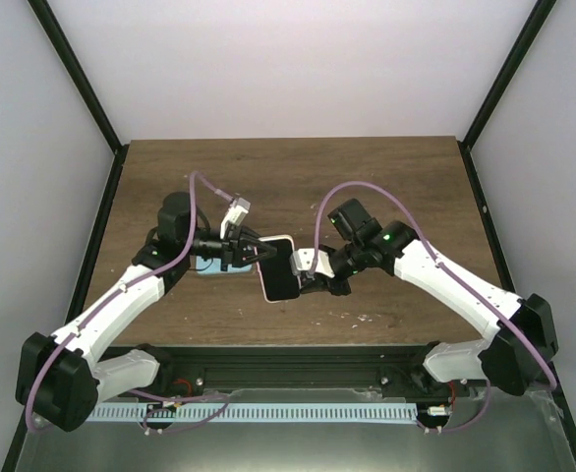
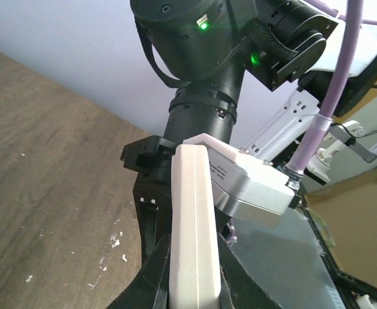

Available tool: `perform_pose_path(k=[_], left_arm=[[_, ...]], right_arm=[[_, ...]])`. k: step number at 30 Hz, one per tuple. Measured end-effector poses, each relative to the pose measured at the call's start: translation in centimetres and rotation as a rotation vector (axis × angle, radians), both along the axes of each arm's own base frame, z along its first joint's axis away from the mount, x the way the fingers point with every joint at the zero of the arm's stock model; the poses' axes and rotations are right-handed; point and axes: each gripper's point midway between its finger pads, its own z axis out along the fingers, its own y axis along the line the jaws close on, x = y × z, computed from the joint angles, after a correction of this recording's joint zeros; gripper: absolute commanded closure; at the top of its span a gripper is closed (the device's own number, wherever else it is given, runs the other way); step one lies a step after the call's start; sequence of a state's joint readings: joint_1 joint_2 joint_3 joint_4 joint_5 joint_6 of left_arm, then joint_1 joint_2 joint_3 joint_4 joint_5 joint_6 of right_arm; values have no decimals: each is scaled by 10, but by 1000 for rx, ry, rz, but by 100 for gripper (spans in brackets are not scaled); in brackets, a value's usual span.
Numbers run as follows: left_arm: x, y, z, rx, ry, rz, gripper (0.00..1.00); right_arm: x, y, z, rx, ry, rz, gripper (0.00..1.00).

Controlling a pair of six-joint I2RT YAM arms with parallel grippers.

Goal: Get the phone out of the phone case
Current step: Remove the phone case from the phone.

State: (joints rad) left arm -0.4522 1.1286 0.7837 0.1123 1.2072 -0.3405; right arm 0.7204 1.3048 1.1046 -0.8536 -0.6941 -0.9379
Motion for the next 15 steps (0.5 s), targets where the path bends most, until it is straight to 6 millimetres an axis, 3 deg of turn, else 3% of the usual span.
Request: perform_pose_path(k=[11, 15], left_arm=[[16, 1, -2, 14, -8, 84, 100], [19, 2, -1, 13, -1, 98, 100]], right_arm=[[24, 6, -6, 105, 75, -61, 79], [28, 7, -3, 124, 100, -81, 60]])
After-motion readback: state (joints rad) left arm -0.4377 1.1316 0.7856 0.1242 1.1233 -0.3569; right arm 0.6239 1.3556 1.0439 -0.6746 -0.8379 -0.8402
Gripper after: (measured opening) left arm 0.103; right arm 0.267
